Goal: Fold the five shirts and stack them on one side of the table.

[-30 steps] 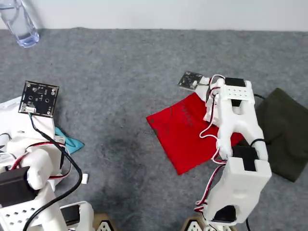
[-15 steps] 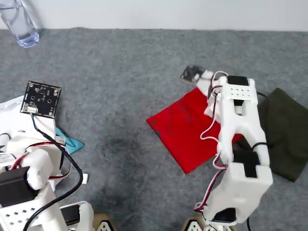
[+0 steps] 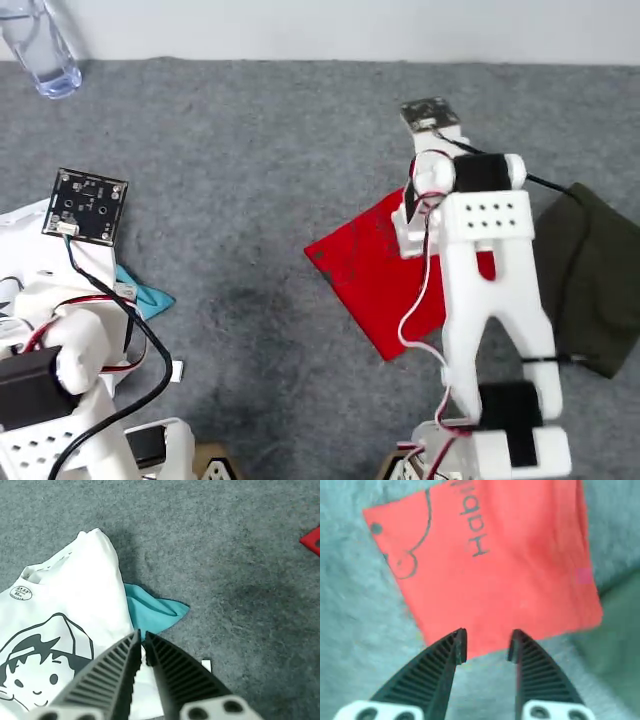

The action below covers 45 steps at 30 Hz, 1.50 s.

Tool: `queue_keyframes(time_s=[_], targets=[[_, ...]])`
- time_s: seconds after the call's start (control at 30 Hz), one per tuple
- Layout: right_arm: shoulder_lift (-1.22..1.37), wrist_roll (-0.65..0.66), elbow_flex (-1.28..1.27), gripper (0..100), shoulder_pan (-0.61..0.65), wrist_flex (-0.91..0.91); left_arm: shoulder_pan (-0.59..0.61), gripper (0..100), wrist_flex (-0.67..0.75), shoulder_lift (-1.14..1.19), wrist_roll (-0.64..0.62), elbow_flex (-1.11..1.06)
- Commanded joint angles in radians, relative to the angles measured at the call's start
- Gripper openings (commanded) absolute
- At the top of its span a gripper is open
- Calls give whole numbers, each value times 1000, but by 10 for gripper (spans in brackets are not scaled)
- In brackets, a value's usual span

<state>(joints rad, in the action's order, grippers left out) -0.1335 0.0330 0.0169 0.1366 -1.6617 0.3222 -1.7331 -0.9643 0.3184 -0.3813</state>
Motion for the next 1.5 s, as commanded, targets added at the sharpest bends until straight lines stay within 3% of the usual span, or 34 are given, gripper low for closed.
queue_keyframes(time_s=[0.0,0.13,0.33,0.5,0.57,1.03,1.2,1.47], targets=[[-139,-189,-49,84,27,-19,5,13,-18,-8,6,8],[-331,-393,-296,84,54,88,5,13,-18,-8,6,8],[-545,-529,-713,102,39,507,5,13,-20,-8,6,7],[-553,-631,-898,345,45,719,5,13,-20,-8,6,7],[-519,-654,-904,396,42,723,5,13,-20,-8,6,7],[-128,-839,-680,380,2,739,6,13,-21,-8,6,5],[-42,-847,-598,477,10,739,6,13,-21,-8,8,7],[137,-847,-585,478,-4,862,6,13,-21,-8,8,5]])
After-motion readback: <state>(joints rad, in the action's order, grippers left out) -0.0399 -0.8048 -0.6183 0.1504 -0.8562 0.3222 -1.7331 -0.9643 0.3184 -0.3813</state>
